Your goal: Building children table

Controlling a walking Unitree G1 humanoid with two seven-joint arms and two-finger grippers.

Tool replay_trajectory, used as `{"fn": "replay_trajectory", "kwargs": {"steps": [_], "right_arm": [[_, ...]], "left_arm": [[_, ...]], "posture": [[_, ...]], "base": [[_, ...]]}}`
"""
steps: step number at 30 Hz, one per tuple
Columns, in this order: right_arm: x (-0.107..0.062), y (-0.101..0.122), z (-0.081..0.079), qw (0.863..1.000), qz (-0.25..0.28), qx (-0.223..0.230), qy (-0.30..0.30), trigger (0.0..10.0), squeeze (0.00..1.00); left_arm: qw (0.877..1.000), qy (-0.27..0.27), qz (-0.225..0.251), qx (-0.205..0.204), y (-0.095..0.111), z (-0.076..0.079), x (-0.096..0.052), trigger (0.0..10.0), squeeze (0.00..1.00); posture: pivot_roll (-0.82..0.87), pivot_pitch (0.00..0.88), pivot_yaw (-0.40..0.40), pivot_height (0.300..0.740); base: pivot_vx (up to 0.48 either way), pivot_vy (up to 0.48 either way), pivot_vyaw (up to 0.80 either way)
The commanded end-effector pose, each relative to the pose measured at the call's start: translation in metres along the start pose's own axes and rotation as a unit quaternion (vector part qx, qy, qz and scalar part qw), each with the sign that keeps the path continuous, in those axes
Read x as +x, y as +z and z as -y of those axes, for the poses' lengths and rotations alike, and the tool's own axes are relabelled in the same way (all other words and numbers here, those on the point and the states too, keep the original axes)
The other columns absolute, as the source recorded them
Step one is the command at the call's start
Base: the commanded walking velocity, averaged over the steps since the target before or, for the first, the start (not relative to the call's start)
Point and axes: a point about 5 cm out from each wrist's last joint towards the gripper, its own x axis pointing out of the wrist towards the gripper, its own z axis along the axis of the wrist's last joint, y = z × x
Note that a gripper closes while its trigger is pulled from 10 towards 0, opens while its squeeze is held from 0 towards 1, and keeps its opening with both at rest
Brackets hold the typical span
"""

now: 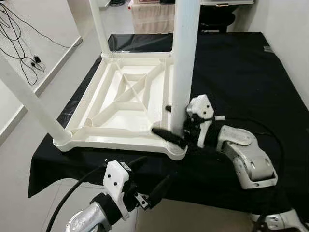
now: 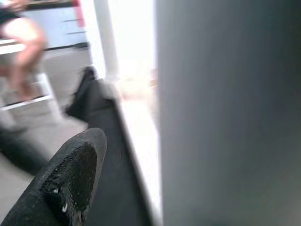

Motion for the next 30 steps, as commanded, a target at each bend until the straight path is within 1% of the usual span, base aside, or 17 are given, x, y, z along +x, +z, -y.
{"fn": "replay_trajectory", "kwargs": {"steps": [1,2,5,6,7,8,9,10,13,14,15,18,23,25,28,29,30], "right_arm": [[0.003,0.001,0.001,1.000,0.008,-0.009,0.029,10.0,0.00],[0.003,0.001,0.005,1.000,0.011,-0.001,0.026,10.0,0.00],[0.004,0.001,0.009,1.000,0.016,0.012,0.022,10.0,0.00],[0.005,0.002,0.012,0.999,0.024,0.017,0.031,10.0,0.00],[0.005,0.002,0.012,0.999,0.024,0.017,0.031,10.0,0.00],[0.007,0.002,0.013,0.998,0.030,0.019,0.048,10.0,0.00],[0.007,0.002,0.013,0.998,0.030,0.019,0.048,10.0,0.00],[0.007,0.002,0.013,0.997,0.035,0.020,0.065,10.0,0.00],[0.009,0.003,0.013,0.995,0.043,0.026,0.081,10.0,0.00],[0.010,0.003,0.013,0.994,0.050,0.032,0.095,6.7,0.00],[0.012,0.003,0.014,0.993,0.054,0.035,0.102,0.0,0.00],[0.012,0.003,0.016,0.991,0.061,0.038,0.114,0.0,0.00],[0.008,0.001,0.019,0.992,0.059,0.036,0.110,0.0,0.00],[0.003,-0.002,0.019,0.993,0.054,0.034,0.098,0.0,0.00],[0.001,-0.003,0.019,0.994,0.053,0.033,0.094,0.0,0.00],[-0.003,-0.007,0.018,0.996,0.047,0.029,0.071,0.0,0.00],[-0.003,-0.007,0.018,0.996,0.047,0.029,0.071,0.0,0.00]], "left_arm": [[1.000,0.000,-0.006,0.001,-0.002,0.002,-0.002,10.0,0.00],[1.000,0.000,-0.006,0.001,-0.002,0.002,-0.002,10.0,0.00],[1.000,0.000,-0.006,0.001,-0.002,0.002,-0.003,10.0,0.00],[1.000,-0.001,-0.007,0.000,-0.002,0.002,-0.003,10.0,0.00],[1.000,-0.001,-0.007,0.000,-0.002,0.002,-0.003,10.0,0.00],[1.000,-0.001,-0.007,0.000,-0.002,0.003,-0.003,10.0,0.00],[1.000,-0.001,-0.007,0.000,-0.002,0.003,-0.003,10.0,0.00],[1.000,-0.002,-0.008,0.000,-0.002,0.003,-0.003,10.0,0.00],[1.000,-0.002,-0.008,0.000,-0.002,0.003,-0.003,10.0,0.00],[1.000,-0.001,-0.009,0.000,-0.002,0.003,-0.003,10.0,0.00],[1.000,0.000,-0.009,0.000,-0.002,0.004,-0.004,10.0,0.00],[1.000,0.001,-0.010,0.000,-0.003,0.004,-0.004,10.0,0.00],[1.000,0.001,-0.010,-0.001,-0.003,0.004,-0.004,10.0,0.00],[1.000,0.001,-0.011,-0.002,-0.003,0.005,-0.004,10.0,0.00],[1.000,0.000,-0.011,-0.002,-0.003,0.005,-0.004,10.0,0.00],[1.000,0.001,-0.011,-0.003,-0.004,0.005,-0.005,10.0,0.00],[1.000,0.001,-0.011,-0.003,-0.004,0.005,-0.005,10.0,0.00]], "posture": [[0.04,0.173,0.036,0.740],[0.04,0.175,0.037,0.740],[0.04,0.175,0.037,0.740],[0.04,0.175,0.038,0.740],[0.04,0.175,0.038,0.740],[0.04,0.177,0.035,0.740],[0.04,0.177,0.035,0.740],[0.04,0.176,0.035,0.740],[0.05,0.175,0.034,0.740],[0.05,0.175,0.034,0.740],[0.05,0.175,0.034,0.740],[0.06,0.174,0.035,0.740],[0.05,0.171,0.037,0.740],[0.05,0.170,0.036,0.740],[0.05,0.170,0.036,0.740],[0.04,0.170,0.032,0.740],[0.04,0.170,0.032,0.740]], "base": [[0.000,0.000,0.00],[0.000,0.000,0.00],[0.000,0.000,0.00],[0.000,0.000,0.00],[0.000,0.000,0.00],[0.000,0.000,0.00],[0.000,0.000,0.00],[0.000,0.000,0.00],[0.000,0.000,0.00],[0.000,0.000,0.00],[0.000,0.000,0.00],[0.000,0.000,0.00],[0.000,0.000,0.00],[0.000,0.000,0.00],[0.000,0.000,0.00],[0.000,0.000,0.00],[0.000,0.000,0.00]]}}
